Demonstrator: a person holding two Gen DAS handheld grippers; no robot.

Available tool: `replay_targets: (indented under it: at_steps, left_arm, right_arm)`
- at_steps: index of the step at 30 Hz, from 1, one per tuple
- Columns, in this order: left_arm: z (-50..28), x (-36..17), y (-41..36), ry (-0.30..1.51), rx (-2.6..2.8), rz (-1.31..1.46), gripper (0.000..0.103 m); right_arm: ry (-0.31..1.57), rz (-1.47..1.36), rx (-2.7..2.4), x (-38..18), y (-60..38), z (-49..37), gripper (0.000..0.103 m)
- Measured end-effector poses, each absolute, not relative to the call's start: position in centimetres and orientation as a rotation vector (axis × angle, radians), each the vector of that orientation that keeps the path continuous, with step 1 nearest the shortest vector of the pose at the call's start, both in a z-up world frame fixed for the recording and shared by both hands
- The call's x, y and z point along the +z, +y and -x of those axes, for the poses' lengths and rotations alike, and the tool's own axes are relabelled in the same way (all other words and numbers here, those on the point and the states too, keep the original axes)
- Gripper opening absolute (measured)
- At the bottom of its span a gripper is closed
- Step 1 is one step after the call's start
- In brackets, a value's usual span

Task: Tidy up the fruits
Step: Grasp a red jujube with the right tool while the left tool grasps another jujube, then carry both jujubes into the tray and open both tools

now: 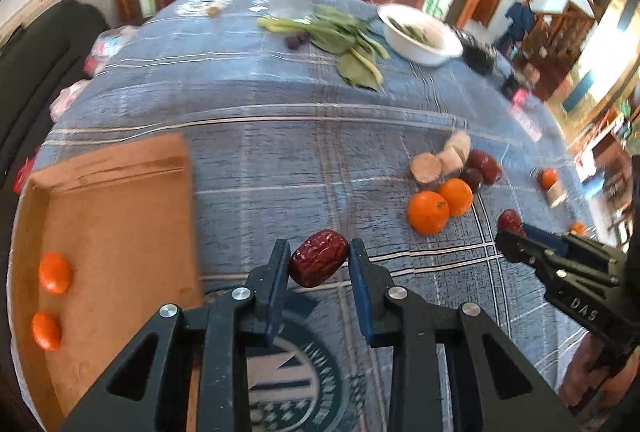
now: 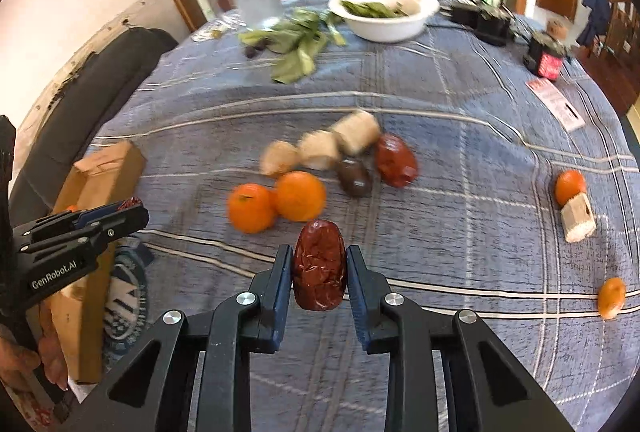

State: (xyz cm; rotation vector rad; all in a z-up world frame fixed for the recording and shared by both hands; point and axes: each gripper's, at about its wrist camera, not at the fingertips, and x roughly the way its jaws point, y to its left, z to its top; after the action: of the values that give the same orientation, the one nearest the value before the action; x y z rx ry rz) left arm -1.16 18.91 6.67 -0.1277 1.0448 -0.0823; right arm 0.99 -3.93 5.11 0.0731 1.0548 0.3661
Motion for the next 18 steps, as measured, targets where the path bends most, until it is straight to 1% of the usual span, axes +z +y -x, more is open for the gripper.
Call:
replay_targets:
  at_steps: [7, 13, 18]
  left_arm:
    - [5.9, 8.2, 26.1, 1.032, 0.05, 0.183, 0.029]
    - [9.4, 7.2, 31.9, 1.069, 0.161, 0.233, 0.029]
    - [11.6, 5.9, 34.5, 1.112, 0.192, 0.252, 0.029]
  right_arm:
    - [1.034, -0.048, 0.483, 7.3, 2.3, 0.5, 0.029]
    - [1.029, 0.001, 0.617, 8.4, 9.9, 2.3, 0.029]
    - [1.059, 0.034, 0.715, 8.2, 16.1, 3.7, 0.029]
